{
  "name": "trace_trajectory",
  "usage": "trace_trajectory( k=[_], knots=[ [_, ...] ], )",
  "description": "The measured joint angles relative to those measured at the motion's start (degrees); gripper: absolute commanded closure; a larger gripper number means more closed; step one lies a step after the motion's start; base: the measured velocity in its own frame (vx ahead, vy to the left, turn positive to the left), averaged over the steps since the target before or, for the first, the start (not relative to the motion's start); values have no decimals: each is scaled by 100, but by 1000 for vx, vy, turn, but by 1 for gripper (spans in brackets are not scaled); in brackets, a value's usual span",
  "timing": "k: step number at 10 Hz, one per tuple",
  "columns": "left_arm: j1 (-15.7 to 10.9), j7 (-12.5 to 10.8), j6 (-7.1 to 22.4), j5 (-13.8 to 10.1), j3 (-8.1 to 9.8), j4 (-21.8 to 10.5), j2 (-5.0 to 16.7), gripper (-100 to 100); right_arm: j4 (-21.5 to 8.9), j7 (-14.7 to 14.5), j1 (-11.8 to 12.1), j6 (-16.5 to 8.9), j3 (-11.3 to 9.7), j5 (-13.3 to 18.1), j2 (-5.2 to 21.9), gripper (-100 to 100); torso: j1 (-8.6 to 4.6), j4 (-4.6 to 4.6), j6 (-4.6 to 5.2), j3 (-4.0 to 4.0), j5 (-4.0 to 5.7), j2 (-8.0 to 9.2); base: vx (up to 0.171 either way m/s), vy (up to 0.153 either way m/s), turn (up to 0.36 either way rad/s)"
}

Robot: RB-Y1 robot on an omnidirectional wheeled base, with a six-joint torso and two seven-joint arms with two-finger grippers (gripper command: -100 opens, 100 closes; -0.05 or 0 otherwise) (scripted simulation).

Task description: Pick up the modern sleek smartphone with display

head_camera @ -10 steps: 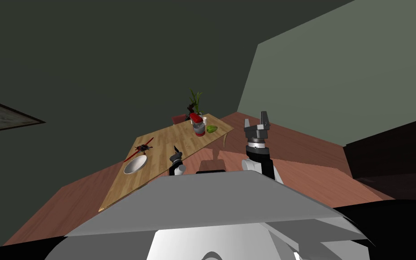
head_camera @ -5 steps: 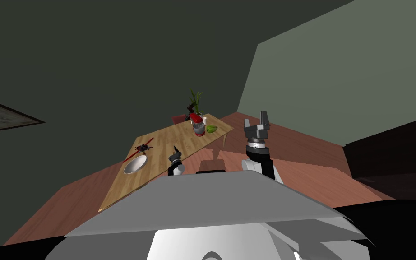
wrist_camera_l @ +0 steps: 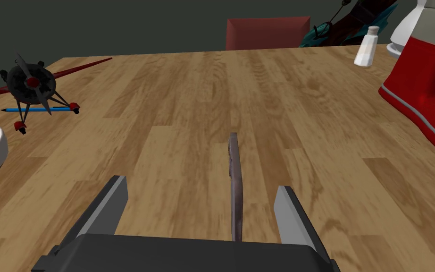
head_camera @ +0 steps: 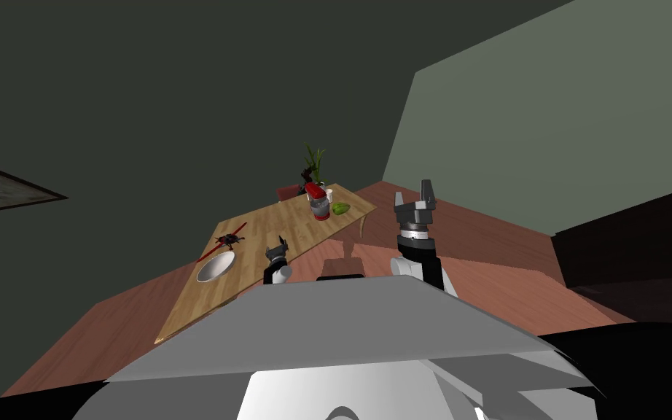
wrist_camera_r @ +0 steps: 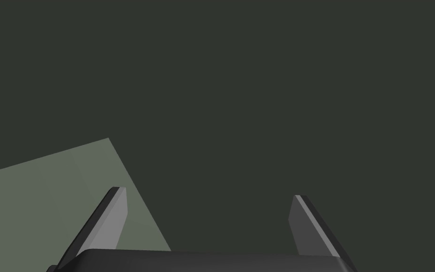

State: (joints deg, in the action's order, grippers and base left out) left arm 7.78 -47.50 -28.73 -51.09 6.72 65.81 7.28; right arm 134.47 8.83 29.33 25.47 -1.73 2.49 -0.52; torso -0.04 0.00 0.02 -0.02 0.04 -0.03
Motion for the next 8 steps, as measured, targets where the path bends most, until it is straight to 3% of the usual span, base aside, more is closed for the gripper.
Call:
trace_trajectory(
  k=[3,4,8],
  knots=[
    [-132,166,236,-68,90,230,41,-100,0,0,0,0,0,0,0,0,5,2,0,5,-1,9,-25,-8,58],
    [-112,240,352,-113,162,410,-96,-100,0,0,0,0,0,0,0,0,9,2,-1,6,-2,11,-23,16,33],
    [-183,233,385,-141,190,380,-524,-100,0,0,0,0,0,0,0,0,14,0,0,2,-4,4,-10,14,5]
  ],
)
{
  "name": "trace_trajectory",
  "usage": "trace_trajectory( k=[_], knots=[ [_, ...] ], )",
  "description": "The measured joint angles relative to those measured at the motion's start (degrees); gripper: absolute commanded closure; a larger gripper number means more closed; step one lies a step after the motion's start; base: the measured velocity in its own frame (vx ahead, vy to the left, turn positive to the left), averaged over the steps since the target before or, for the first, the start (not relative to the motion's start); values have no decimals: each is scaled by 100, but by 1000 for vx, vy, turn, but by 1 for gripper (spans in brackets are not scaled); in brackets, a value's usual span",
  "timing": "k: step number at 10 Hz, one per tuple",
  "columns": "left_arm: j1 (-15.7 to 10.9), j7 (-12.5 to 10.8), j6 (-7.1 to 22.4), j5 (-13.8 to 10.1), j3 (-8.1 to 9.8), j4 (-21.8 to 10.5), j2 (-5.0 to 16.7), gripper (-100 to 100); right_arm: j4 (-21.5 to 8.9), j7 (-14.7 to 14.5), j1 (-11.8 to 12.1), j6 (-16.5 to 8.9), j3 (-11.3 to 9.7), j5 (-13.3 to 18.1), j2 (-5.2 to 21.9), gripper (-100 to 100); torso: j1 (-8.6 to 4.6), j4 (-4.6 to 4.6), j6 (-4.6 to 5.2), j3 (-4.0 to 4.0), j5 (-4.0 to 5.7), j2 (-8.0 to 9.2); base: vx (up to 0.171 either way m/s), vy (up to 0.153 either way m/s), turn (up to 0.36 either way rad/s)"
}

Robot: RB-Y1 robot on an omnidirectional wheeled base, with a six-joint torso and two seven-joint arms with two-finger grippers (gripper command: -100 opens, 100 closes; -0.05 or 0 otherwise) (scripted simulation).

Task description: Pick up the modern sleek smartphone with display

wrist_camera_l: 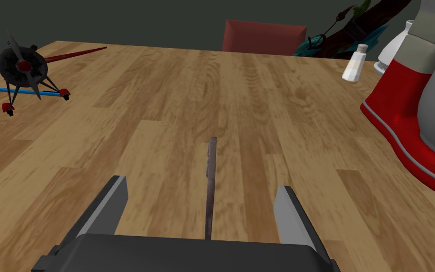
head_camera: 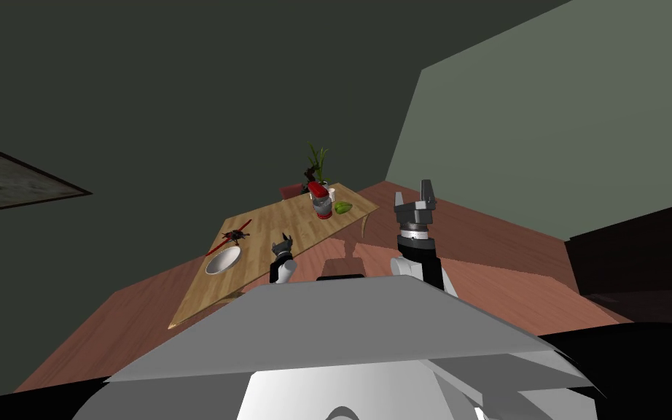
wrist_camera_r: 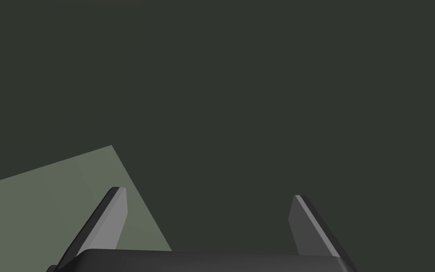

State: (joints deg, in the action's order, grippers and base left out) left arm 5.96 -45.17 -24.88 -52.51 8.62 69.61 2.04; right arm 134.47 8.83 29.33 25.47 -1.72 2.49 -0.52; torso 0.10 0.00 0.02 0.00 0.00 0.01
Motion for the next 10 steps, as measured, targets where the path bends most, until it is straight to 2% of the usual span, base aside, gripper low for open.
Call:
trace_trajectory(
  k=[1,2,3,7,9,10],
  knots=[
    [1,-8,-5,0,-3,-3,-9,0,0,0,0,0,0,0,0,0,-2,0,0,-1,1,-2,0,0,0],
    [1,-7,-5,0,-2,-2,-7,-100,0,0,0,0,0,0,0,0,-3,0,0,-2,1,-3,0,0,0],
    [1,-7,-5,0,-2,-2,-8,100,0,0,0,0,0,0,0,0,-4,-1,0,-2,1,-3,0,0,0],
    [1,-7,-5,0,-2,-2,-8,100,0,0,0,0,0,0,0,0,-4,-1,0,-2,1,-3,0,0,0],
    [1,-7,-5,0,-2,-2,-8,-100,0,0,0,0,0,0,0,0,-4,-1,0,-2,1,-3,2,-4,-8],
    [10,29,24,-8,19,44,76,-100,0,0,0,0,0,0,0,0,-5,-1,0,-2,2,-4,9,-11,-15]
  ],
)
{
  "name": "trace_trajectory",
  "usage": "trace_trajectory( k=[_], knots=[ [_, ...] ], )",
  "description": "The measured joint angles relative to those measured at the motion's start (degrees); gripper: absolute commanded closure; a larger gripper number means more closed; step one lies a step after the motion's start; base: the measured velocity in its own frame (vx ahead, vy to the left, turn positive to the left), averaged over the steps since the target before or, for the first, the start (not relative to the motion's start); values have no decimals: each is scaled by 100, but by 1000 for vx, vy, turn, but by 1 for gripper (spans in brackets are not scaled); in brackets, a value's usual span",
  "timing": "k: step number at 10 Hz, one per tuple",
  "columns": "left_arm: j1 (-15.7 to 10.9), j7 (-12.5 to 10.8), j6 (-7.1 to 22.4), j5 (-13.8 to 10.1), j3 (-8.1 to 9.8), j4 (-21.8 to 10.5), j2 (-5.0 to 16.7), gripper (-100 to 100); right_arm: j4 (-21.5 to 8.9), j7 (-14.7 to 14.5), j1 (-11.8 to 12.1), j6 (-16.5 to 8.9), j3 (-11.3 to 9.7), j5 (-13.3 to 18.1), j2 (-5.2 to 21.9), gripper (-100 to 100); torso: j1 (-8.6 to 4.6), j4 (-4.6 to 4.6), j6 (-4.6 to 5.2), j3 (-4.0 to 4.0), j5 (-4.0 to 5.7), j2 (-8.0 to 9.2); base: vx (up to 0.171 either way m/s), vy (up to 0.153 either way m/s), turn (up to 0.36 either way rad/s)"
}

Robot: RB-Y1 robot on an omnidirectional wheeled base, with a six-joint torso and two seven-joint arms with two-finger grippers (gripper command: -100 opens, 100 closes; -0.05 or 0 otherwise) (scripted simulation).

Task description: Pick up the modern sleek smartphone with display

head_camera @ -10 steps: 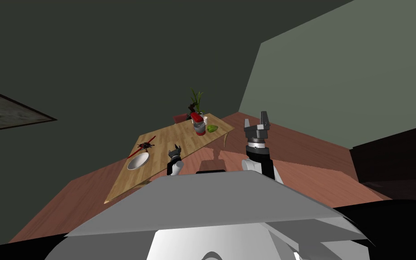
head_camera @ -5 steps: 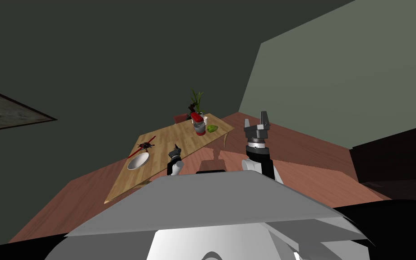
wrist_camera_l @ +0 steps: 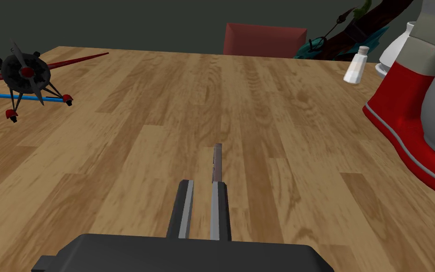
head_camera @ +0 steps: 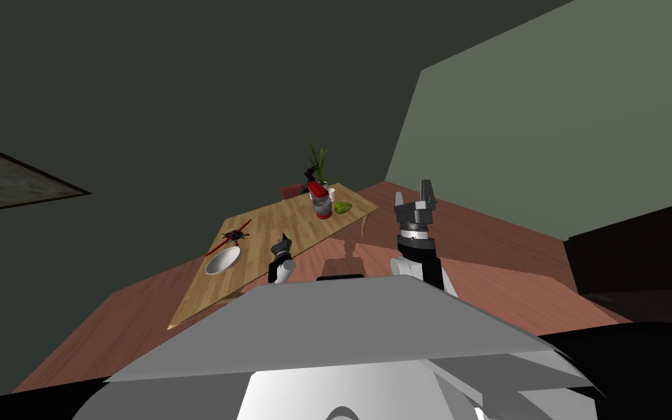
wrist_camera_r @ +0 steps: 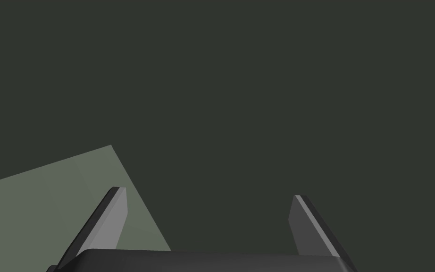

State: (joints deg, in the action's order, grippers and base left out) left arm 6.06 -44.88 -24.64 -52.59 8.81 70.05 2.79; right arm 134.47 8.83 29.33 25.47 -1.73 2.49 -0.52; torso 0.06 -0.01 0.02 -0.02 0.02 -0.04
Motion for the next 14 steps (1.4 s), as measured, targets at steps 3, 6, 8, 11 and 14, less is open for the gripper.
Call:
trace_trajectory(
  k=[3,6,8,11,14],
  knots=[
    [21,-33,-42,12,-44,-30,294,-100,0,0,0,0,0,0,0,0,-3,-1,0,-2,0,-3,13,-15,-18],
    [129,-175,-199,31,-135,-196,440,-100,0,0,0,0,0,0,0,0,0,-3,0,-6,-1,-10,31,-5,-49],
    [174,-260,-302,37,-166,-339,398,-100,0,0,0,0,0,0,0,0,5,-2,0,-4,-2,-7,11,20,-3],
    [205,-246,-323,29,-141,-361,86,-100,0,0,0,0,0,0,0,0,7,0,0,1,-2,2,-4,22,5],
    [178,-296,-390,41,-160,-470,-161,0,0,0,0,0,0,0,0,0,3,0,0,1,-1,2,-1,7,1]
  ],
)
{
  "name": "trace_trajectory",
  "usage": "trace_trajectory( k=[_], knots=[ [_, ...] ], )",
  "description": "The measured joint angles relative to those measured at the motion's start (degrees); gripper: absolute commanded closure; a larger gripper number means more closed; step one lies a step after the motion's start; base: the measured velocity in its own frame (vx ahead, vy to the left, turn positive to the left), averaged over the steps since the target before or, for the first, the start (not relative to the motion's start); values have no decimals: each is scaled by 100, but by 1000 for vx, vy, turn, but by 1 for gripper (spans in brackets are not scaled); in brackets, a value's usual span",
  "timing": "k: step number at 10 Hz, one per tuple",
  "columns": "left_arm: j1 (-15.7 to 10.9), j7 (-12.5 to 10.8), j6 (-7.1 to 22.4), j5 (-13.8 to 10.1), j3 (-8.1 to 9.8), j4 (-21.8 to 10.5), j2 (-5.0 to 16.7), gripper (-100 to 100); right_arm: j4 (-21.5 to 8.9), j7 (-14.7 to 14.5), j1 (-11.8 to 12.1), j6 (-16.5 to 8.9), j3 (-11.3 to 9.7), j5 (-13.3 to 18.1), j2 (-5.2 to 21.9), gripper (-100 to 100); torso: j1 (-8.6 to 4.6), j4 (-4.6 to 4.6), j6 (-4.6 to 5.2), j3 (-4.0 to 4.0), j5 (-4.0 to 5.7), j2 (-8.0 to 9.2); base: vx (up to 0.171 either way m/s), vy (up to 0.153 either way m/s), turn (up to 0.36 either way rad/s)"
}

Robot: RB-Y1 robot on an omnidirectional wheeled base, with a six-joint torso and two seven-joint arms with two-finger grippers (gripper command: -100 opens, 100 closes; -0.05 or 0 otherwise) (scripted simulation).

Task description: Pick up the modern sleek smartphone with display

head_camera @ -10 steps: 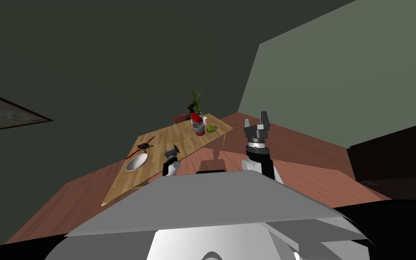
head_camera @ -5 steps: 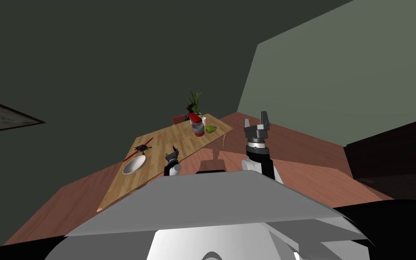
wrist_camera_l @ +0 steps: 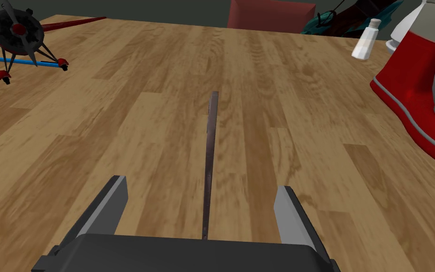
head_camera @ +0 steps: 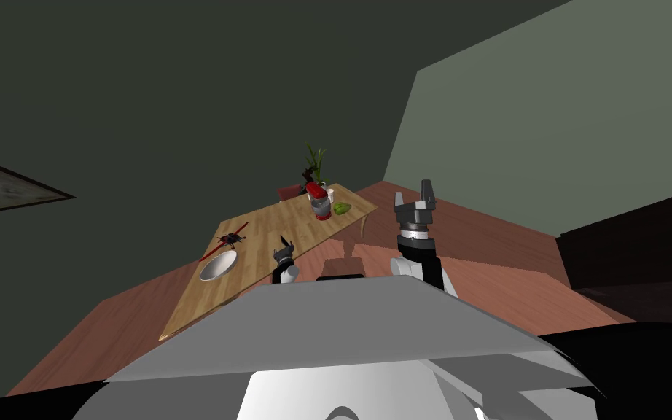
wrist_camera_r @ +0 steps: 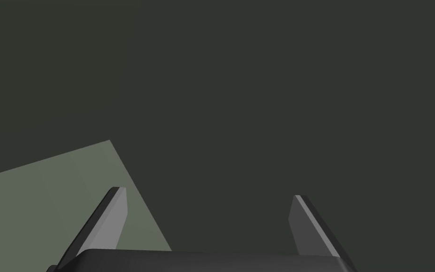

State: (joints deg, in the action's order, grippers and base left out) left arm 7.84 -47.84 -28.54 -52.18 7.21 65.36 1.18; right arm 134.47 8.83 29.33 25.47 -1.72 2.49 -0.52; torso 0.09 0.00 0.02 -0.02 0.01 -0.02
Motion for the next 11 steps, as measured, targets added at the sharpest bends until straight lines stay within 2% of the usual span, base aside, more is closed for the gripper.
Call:
trace_trajectory(
  k=[1,2,3,7,9,11],
  knots=[
    [0,1,0,0,0,0,1,-100,0,0,0,0,0,0,0,0,-1,0,0,0,0,0,79,45,-22],
    [-5,-5,-8,0,6,-14,5,-100,0,0,1,0,0,0,0,0,13,-3,0,-12,-2,-23,51,30,-10],
    [-7,-6,-11,0,7,-15,6,100,0,0,1,0,0,0,0,0,9,-5,0,-12,-2,-19,6,4,1],
    [-8,-6,-9,1,2,-14,2,100,0,0,0,0,0,0,0,0,6,-1,-3,-3,0,-5,0,0,0],
    [-8,-6,-9,1,2,-14,2,-100,0,0,0,0,0,0,0,0,6,-1,-3,-3,0,-5,0,0,0],
    [25,-25,-24,5,-11,20,278,-100,0,0,0,0,0,0,0,0,10,-1,-3,-3,0,-5,-1,3,-6]
  ],
)
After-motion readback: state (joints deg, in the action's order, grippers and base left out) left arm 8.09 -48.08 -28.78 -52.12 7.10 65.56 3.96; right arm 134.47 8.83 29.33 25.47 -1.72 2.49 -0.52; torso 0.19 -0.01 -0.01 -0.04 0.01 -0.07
